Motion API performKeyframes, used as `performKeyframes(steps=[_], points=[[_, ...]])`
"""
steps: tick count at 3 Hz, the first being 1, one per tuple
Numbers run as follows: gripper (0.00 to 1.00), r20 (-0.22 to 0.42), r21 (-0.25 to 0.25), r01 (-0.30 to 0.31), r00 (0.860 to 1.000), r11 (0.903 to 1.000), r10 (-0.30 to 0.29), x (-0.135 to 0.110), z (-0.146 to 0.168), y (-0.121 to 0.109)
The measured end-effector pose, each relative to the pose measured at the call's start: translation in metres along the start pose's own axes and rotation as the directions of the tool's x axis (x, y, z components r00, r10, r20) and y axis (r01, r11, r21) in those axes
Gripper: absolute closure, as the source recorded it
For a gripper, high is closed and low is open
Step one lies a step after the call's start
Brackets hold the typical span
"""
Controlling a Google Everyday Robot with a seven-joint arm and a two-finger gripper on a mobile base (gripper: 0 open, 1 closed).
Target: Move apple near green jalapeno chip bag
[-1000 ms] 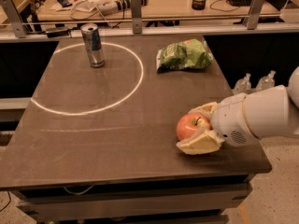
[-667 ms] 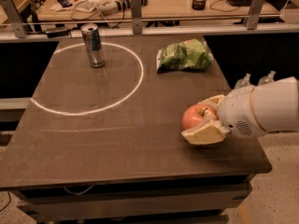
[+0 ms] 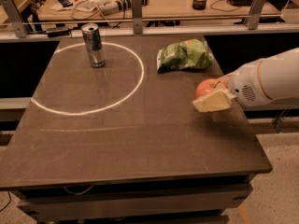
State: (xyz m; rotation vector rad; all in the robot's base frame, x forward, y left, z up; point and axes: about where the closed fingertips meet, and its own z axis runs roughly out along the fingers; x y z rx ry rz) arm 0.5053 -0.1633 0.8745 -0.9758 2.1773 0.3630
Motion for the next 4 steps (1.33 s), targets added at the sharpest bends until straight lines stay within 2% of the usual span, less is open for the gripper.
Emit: performKeyframes(steps=[1, 2, 4], points=[[1.0, 0.001, 0.019, -0.019, 1.0, 0.9996, 0.019, -0.019, 0.021, -0.037], [1.0, 0.006, 0.043, 0.015, 1.0, 0.9989, -0.015, -0.038, 0.043, -0.062], [1.0, -0.02, 0.049, 0.111, 0.994, 0.9926, -0.11, -0.052, 0.076, -0.068]])
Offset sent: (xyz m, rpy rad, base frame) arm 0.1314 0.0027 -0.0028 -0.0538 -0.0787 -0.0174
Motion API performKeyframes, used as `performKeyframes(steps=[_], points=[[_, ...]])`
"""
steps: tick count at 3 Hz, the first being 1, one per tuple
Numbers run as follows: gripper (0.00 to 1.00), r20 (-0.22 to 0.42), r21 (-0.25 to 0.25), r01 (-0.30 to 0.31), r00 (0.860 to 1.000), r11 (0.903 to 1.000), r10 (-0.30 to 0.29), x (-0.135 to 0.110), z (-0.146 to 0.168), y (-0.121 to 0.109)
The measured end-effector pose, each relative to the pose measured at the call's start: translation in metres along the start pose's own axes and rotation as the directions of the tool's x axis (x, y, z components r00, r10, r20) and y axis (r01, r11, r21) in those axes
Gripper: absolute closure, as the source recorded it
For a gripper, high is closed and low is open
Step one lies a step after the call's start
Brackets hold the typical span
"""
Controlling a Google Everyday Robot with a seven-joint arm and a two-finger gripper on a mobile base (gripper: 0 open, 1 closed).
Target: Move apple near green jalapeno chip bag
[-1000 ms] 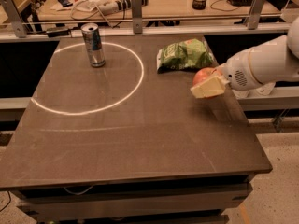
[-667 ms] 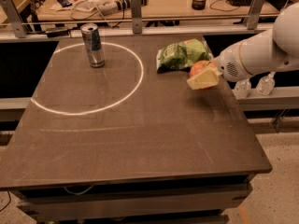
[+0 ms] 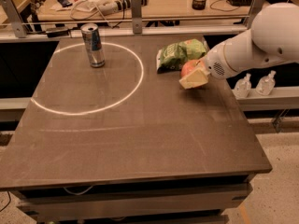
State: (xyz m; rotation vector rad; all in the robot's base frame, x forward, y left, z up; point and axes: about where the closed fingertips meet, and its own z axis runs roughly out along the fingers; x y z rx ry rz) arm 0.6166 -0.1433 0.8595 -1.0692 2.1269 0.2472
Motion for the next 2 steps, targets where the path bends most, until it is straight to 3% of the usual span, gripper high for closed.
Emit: performKeyframes(steps=[2], points=[[1.0, 0.007, -0.002, 0.061, 0.998, 0.9981, -0.061, 0.0085, 0.0215, 0.004]])
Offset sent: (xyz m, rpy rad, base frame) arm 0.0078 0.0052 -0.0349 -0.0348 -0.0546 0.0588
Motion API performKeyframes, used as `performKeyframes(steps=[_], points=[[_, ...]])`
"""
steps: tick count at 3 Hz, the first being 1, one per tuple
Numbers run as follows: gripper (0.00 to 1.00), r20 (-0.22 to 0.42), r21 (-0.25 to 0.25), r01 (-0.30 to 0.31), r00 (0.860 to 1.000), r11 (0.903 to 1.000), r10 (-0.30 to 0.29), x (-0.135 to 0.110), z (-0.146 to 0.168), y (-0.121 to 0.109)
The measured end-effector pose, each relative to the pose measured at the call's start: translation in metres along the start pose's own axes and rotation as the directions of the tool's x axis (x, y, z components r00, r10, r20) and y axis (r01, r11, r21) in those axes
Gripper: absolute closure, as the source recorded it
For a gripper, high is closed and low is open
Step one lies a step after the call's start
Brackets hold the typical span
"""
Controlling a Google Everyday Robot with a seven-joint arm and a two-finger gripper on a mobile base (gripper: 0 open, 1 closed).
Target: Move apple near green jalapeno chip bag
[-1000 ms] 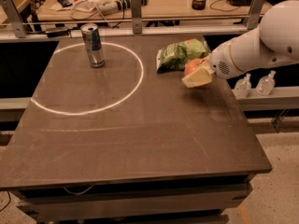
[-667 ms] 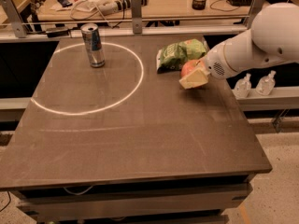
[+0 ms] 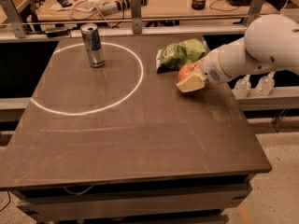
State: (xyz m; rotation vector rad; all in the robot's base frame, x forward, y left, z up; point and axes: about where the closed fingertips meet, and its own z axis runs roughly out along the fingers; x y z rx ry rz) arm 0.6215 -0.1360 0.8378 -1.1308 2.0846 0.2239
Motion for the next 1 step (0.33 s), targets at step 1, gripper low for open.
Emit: performKeyframes(steps=[1], points=[[0.82, 0.001, 0.001, 0.002, 1.0, 1.0, -0.002, -0.001, -0.0005, -0.0001]])
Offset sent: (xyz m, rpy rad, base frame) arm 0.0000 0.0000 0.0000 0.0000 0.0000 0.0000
